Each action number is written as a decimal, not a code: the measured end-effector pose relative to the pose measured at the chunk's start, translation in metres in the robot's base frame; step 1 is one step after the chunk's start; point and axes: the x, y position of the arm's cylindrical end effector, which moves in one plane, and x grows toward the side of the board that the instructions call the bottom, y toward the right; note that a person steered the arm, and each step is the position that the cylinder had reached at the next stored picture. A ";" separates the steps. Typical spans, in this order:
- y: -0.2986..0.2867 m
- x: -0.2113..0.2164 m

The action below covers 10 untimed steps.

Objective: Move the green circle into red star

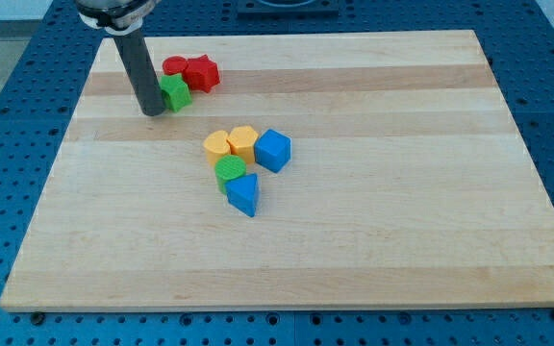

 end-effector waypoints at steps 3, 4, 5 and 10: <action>0.002 0.150; 0.057 0.157; 0.101 0.145; 0.120 0.094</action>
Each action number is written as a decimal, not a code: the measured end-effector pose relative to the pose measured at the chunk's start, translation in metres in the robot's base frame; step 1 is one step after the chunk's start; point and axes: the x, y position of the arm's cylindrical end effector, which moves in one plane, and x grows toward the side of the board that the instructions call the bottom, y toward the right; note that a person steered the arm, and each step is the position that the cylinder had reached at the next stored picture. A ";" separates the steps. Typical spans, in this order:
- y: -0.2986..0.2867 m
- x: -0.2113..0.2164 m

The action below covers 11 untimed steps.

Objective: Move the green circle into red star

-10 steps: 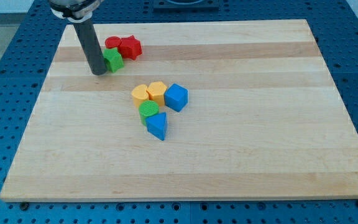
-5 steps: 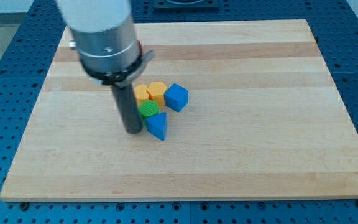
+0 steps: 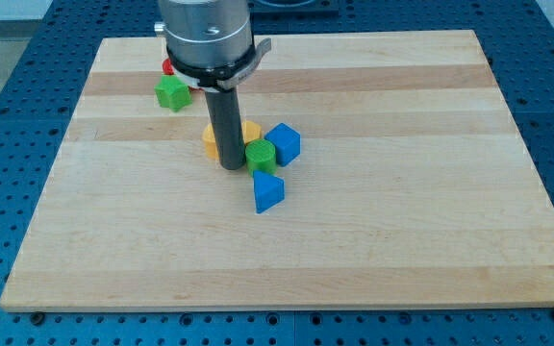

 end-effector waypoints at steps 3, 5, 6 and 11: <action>0.120 0.036; 0.085 0.060; 0.116 0.087; 0.188 0.096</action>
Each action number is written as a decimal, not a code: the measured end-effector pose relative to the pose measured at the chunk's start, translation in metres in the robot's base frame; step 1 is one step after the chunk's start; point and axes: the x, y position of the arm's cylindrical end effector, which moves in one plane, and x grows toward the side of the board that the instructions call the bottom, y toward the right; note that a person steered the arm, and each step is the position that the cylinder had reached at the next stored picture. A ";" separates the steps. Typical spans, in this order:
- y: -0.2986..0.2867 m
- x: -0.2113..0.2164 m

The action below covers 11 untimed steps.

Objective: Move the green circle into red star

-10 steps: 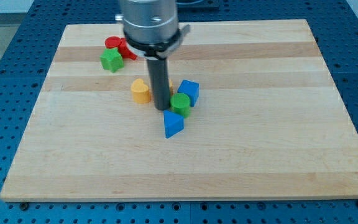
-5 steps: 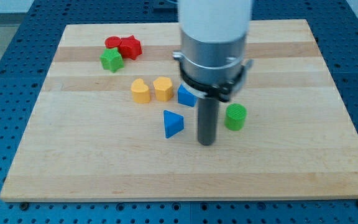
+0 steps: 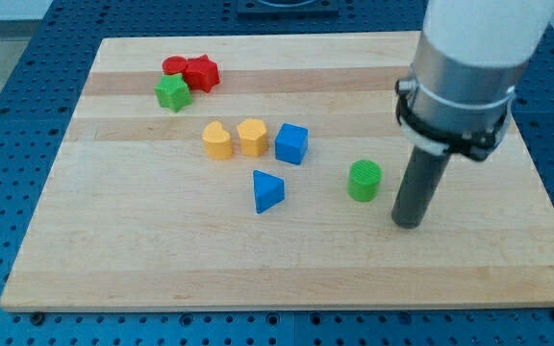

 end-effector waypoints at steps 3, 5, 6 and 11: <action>-0.049 -0.096; -0.048 -0.087; -0.013 -0.080; -0.094 -0.157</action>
